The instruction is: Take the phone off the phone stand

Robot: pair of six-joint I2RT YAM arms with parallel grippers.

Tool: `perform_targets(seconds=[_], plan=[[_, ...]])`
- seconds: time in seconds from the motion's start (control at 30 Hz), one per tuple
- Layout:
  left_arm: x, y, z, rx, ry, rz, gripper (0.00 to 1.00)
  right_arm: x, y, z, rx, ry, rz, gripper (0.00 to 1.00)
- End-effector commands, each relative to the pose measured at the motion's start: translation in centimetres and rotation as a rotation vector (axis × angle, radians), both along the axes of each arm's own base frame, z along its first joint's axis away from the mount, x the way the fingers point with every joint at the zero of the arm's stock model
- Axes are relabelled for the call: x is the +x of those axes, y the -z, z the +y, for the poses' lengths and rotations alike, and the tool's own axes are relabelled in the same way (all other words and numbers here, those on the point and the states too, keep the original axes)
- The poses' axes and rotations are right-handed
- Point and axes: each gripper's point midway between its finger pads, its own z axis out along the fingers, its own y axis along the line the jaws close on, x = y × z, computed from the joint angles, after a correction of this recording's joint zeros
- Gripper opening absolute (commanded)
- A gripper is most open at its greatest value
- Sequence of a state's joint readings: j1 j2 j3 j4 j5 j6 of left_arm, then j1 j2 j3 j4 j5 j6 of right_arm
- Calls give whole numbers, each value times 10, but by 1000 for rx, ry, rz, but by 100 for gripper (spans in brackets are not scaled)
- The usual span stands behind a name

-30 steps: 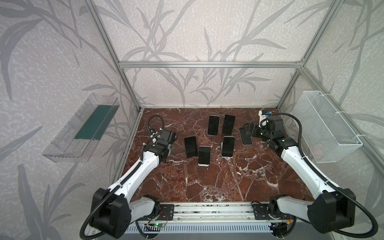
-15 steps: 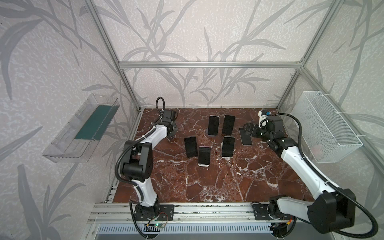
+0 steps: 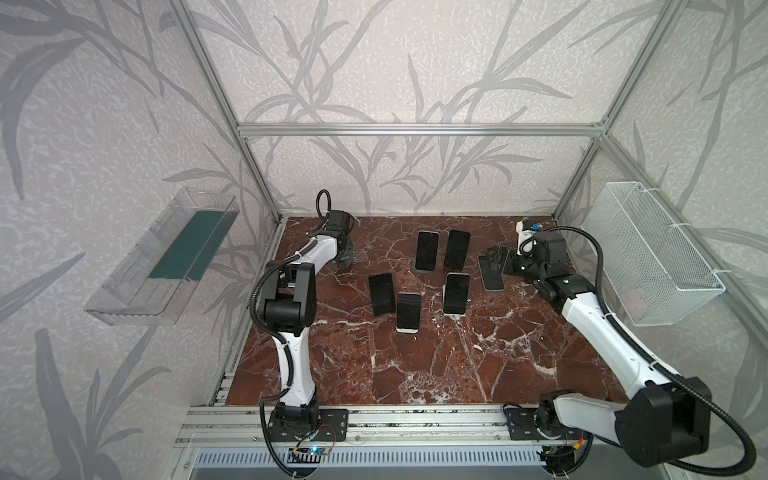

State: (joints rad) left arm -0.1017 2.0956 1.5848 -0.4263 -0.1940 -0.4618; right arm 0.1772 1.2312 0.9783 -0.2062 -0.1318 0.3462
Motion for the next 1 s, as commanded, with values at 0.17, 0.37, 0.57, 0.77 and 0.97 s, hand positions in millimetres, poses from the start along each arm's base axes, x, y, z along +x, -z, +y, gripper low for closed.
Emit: perform_targets(seconds=[0.17,0.37,0.57,0.77,0.97], plan=[[-8,10,-10,-42,36,75,60,2,1,2,-7,-7,-1,92],[-17,-21,-10,-27,24,61,83,0,3,12,5,-35,12,92],[-30,-93,-7,-38,10,-72,89,-1,0,12,18,-10,5,92],[-55,-159,-22,-137,52,-214,92,-20,-9,23,-55,-21,18,90],[-91,-237,-49,-161,137,-465,92,-48,-23,27,-167,-14,-30,91]])
